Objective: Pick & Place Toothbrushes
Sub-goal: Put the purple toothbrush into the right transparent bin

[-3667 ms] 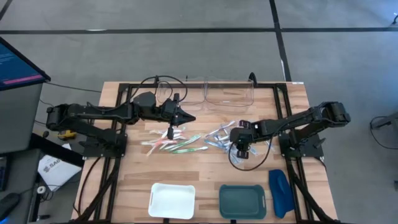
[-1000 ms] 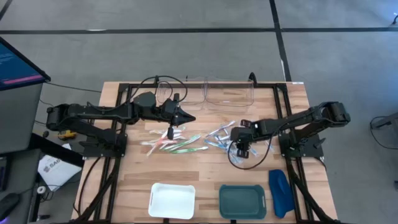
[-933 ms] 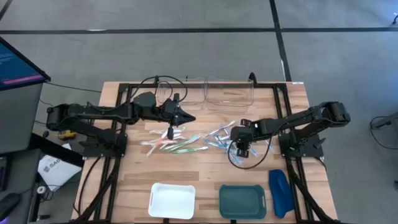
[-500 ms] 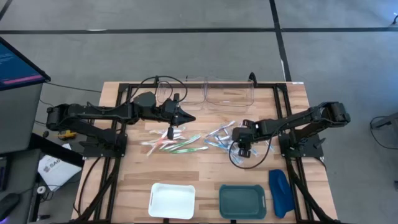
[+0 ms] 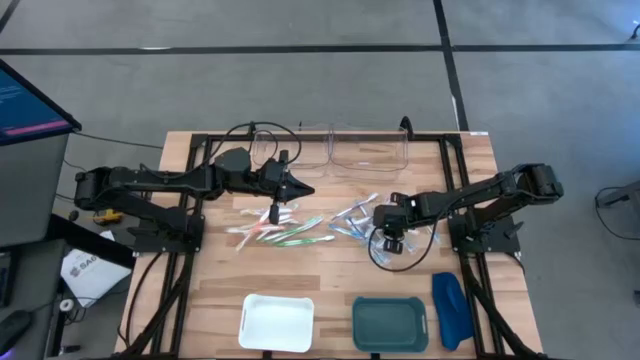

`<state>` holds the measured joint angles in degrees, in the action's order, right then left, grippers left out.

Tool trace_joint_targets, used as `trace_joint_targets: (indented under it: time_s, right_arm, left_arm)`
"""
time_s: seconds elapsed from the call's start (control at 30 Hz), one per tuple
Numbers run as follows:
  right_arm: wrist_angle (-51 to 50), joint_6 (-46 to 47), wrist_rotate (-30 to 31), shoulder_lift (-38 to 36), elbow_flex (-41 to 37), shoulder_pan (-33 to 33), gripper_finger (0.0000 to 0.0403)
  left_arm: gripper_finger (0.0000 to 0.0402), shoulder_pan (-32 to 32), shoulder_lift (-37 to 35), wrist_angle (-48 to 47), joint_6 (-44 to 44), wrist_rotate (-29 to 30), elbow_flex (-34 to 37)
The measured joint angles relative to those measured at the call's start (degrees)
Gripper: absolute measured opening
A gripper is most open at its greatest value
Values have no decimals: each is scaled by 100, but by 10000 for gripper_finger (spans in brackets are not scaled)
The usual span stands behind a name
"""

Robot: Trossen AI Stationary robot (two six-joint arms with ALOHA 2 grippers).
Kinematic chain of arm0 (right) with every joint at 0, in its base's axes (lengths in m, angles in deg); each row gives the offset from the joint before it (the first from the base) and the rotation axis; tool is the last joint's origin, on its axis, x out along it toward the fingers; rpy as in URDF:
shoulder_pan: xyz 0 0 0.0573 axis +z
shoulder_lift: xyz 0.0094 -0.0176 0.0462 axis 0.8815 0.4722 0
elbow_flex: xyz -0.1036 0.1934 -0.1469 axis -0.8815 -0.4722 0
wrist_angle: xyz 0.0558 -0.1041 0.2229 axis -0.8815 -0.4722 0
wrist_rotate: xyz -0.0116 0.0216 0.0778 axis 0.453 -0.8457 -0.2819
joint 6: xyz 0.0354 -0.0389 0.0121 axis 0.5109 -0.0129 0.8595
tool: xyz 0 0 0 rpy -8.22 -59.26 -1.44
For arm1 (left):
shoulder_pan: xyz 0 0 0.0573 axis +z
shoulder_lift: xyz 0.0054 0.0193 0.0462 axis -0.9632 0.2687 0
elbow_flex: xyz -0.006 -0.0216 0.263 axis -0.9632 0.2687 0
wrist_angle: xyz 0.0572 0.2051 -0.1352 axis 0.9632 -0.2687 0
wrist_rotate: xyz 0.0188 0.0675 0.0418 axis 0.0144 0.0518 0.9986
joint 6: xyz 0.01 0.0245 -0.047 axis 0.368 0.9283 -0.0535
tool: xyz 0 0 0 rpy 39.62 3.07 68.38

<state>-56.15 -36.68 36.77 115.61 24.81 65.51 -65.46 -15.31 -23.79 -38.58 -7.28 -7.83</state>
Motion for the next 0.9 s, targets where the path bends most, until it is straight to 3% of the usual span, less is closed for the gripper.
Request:
trace_joint_targets:
  time_s: [0.13,0.4,0.63,0.9]
  right_arm:
    - [-82,2,0,-1,20,0,13]
    - [-595,44,4,-7,461,4,38]
    - [-1294,-82,66,-9,1018,4,10]
    - [-2107,-676,1334,-9,1998,-144,24]
  left_arm:
    - [8,1,0,0,0,1,0]
    - [8,0,0,-1,-20,-1,0]
    - [8,-41,0,-47,-35,0,0]
    - [8,-84,0,-47,-74,-1,0]
